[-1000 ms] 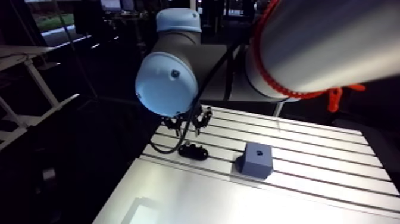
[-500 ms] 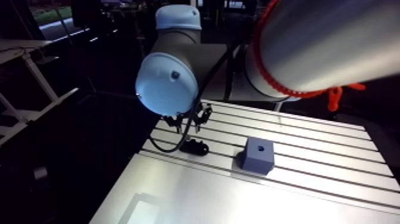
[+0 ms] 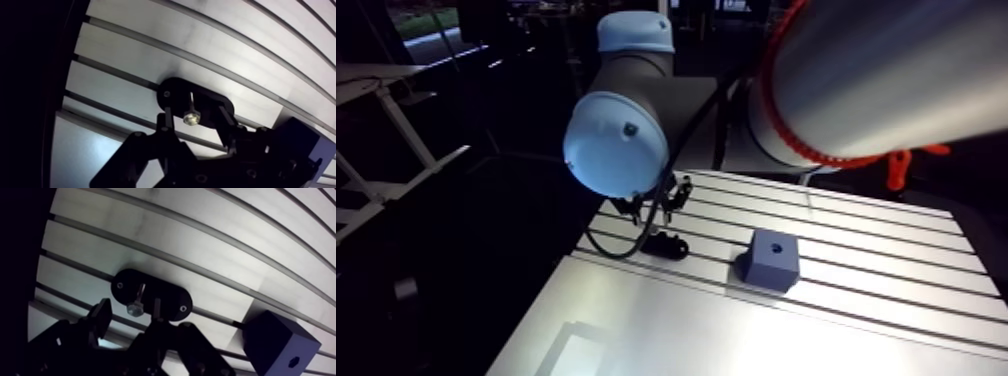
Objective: Pick up the M10 bolt and insert it into the hex recess until seated.
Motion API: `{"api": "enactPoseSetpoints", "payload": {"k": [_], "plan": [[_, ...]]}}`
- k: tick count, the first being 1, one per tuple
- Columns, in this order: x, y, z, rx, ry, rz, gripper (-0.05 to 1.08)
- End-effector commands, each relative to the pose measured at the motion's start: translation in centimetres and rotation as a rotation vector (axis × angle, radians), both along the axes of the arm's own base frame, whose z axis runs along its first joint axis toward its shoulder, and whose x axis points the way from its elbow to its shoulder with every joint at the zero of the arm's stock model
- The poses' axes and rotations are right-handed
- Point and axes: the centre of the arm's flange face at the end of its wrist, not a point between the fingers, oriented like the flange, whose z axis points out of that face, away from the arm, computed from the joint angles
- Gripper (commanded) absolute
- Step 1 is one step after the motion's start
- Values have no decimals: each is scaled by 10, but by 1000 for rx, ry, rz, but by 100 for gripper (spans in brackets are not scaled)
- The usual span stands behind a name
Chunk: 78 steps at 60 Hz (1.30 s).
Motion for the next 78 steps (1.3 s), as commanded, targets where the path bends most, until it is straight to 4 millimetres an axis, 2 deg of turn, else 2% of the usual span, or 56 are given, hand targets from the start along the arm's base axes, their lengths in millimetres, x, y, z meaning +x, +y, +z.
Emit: {"api": "enactPoseSetpoints", "payload": {"k": [1, 78], "plan": [[3, 0, -3, 3, -8, 1, 46], [8, 2, -10, 8, -22, -5, 50]]}}
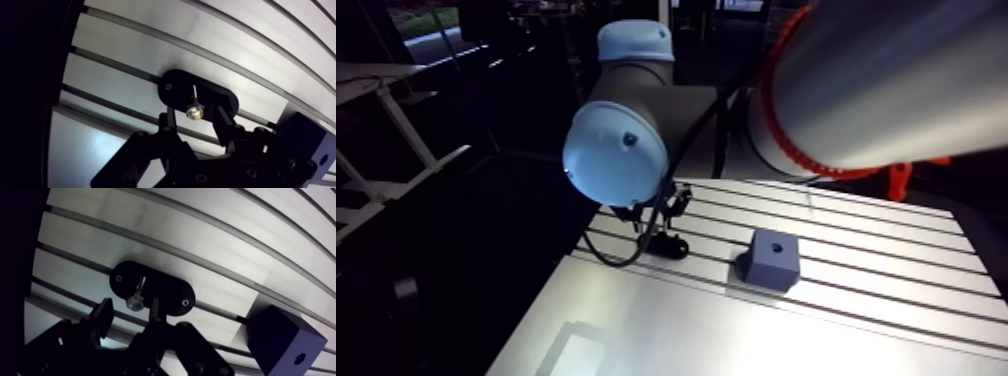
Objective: Pick up the M10 bolt and insert it into the hex recess until seated.
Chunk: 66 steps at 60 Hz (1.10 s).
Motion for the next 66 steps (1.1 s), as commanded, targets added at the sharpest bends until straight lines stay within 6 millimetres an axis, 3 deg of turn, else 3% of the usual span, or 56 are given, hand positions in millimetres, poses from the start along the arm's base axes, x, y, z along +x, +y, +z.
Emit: {"api": "enactPoseSetpoints", "payload": {"k": [1, 66], "plan": [[1, 0, -1, 1, -3, -2, 50], [3, 1, -4, 3, -9, -11, 59]]}}
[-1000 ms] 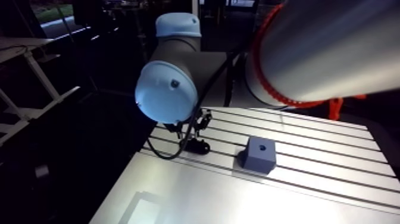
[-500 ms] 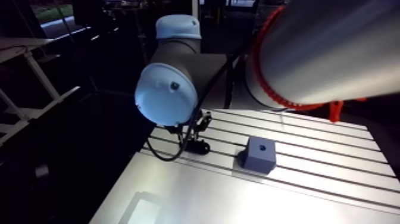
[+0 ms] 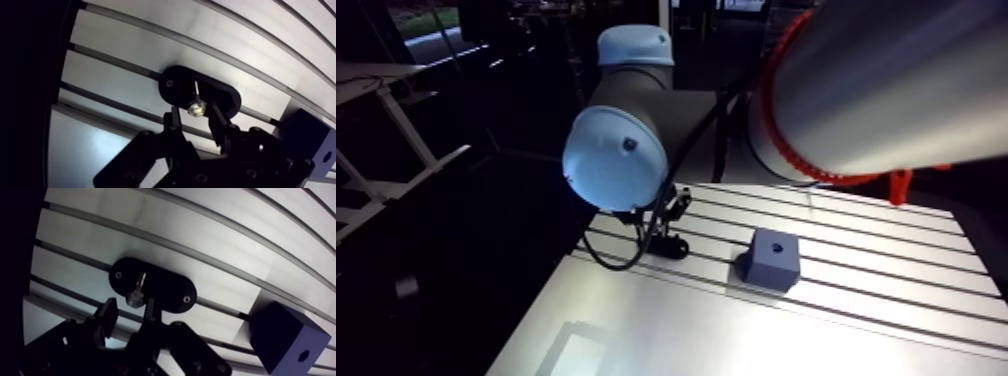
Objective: Pick up the M10 bolt and insert it into the hex recess until seated.
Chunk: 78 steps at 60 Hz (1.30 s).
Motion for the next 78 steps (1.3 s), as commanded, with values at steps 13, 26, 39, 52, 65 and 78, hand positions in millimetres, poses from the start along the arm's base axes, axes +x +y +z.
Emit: {"api": "enactPoseSetpoints", "payload": {"k": [13, 26, 39, 52, 65, 78], "plan": [[-1, 0, -3, 2, -5, 0, 62], [-1, 0, -3, 2, -5, 1, 63], [-3, 0, -5, 3, -2, 3, 66], [-4, 0, -8, 4, 2, 6, 67], [-7, -1, -5, 4, 8, 9, 68], [-7, 0, -4, 4, 10, 8, 71]]}}
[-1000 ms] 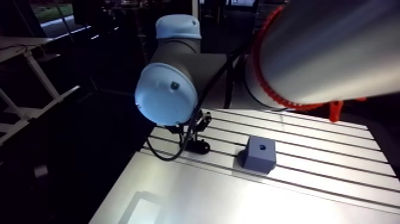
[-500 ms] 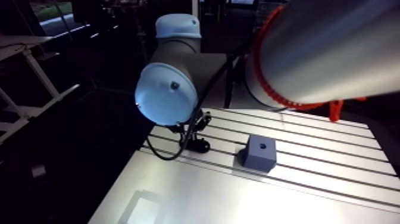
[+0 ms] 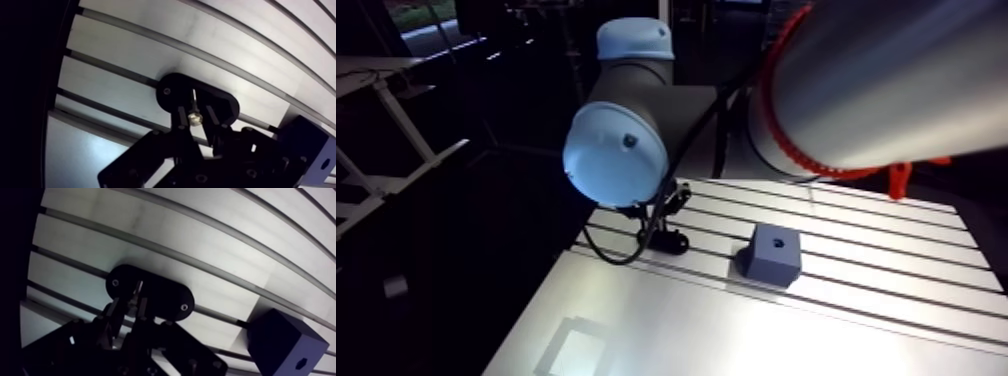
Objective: Pick up the M10 bolt and insert it into the hex recess until seated.
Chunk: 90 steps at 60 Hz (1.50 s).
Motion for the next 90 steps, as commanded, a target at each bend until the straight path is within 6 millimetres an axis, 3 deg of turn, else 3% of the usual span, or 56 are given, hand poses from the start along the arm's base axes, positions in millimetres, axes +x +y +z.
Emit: {"api": "enactPoseSetpoints", "payload": {"k": [1, 25, 34, 65, 79, 90], "plan": [[-1, 1, 1, 0, 2, -1, 73], [-1, 0, 3, -2, 4, -2, 83], [-7, -2, 14, -13, 26, 0, 87], [-29, -4, 102, -15, 39, -5, 100], [-37, 7, 133, -6, 5, -41, 104], [-48, 23, 168, -4, -2, -62, 106]]}}
